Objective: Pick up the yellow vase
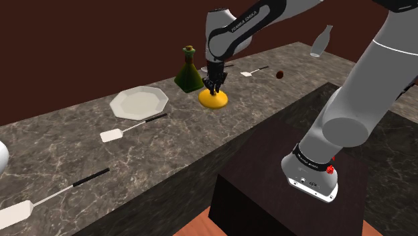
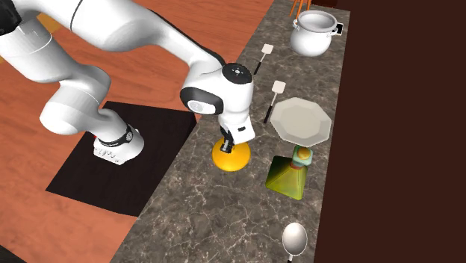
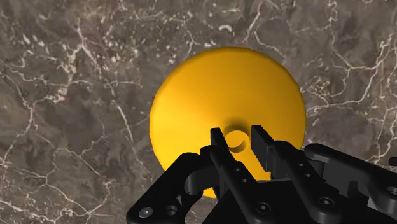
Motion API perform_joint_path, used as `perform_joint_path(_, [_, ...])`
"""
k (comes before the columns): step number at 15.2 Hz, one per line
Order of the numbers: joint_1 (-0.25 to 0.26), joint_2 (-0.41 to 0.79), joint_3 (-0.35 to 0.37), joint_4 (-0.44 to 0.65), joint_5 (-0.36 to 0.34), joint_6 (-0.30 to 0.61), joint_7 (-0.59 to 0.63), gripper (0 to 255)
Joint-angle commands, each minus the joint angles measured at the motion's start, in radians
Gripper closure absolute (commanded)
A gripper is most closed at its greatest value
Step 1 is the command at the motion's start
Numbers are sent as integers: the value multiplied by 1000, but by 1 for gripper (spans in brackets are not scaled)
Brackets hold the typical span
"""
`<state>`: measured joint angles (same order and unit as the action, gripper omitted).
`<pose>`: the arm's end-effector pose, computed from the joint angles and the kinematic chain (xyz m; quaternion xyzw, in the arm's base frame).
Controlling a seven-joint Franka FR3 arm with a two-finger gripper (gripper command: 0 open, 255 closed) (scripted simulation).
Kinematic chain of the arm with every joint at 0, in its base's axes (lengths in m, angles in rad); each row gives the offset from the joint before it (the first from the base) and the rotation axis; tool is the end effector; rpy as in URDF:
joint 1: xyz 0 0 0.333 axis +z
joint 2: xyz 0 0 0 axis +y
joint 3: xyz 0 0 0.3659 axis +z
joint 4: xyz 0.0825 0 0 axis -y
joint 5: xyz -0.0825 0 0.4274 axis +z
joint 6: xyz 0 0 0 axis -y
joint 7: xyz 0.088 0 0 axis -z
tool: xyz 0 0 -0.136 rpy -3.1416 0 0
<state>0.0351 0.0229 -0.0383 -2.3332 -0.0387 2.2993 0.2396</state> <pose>0.5316 -0.0034 0.3123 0.9937 -0.1078 -0.0265 0.0178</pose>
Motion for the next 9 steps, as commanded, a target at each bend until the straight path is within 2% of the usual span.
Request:
perform_joint_path(1, [0, -17, 0, 10, 0, -27, 0, 255])
perform_joint_path(9, [1, -75, 1, 49, 0, -124, -2, 255])
